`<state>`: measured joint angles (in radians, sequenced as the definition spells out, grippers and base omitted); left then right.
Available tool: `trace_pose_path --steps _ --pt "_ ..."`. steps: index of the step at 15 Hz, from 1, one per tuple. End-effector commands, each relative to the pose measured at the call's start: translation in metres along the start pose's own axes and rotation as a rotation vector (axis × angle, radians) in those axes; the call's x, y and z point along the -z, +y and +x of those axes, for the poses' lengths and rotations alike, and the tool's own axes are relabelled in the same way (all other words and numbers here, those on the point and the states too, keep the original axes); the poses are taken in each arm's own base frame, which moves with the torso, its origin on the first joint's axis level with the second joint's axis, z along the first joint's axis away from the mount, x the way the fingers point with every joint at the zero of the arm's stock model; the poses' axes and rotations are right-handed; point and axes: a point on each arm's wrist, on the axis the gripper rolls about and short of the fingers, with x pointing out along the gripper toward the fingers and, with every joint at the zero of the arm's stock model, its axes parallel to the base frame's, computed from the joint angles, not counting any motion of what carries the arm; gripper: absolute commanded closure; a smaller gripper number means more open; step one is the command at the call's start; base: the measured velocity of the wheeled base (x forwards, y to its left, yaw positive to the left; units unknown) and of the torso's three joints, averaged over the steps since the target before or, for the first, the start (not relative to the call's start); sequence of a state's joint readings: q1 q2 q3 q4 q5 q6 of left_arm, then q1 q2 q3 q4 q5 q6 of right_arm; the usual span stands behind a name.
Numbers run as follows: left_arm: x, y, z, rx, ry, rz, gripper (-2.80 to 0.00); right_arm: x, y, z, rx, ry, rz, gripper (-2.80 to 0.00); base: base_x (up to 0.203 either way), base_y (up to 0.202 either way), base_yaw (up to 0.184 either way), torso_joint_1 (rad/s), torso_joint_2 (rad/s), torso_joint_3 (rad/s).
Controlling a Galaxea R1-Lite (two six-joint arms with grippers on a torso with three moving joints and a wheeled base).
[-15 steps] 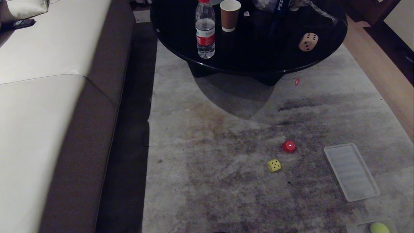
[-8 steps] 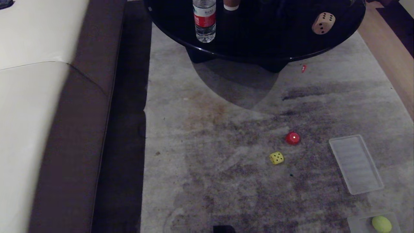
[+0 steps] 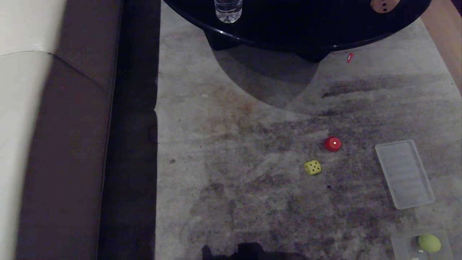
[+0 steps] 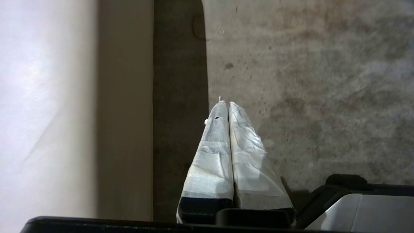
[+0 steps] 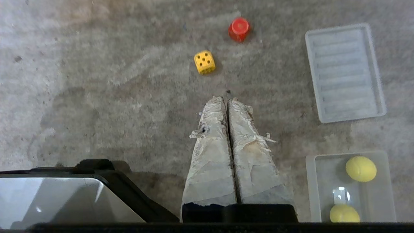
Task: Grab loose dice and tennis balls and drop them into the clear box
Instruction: Find toys out of the box
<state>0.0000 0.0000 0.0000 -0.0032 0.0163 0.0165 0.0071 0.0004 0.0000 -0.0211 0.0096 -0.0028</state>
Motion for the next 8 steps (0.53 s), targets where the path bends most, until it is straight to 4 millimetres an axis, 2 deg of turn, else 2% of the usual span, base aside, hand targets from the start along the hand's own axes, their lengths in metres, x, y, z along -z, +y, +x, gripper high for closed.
trace_pose_path --steps 1,8 --pt "0.0004 0.0000 0.0002 0.000 0.003 -0.001 0.00 0.0030 0.0000 0.0006 -0.001 0.008 0.000 0.00 0.000 0.000 0.000 0.004 0.01 -0.190" --pt "0.0004 0.0000 0.0002 0.001 0.003 0.000 0.00 0.0030 0.0000 0.0006 0.000 0.008 0.000 0.00 0.000 0.000 0.000 0.003 0.00 -0.199"
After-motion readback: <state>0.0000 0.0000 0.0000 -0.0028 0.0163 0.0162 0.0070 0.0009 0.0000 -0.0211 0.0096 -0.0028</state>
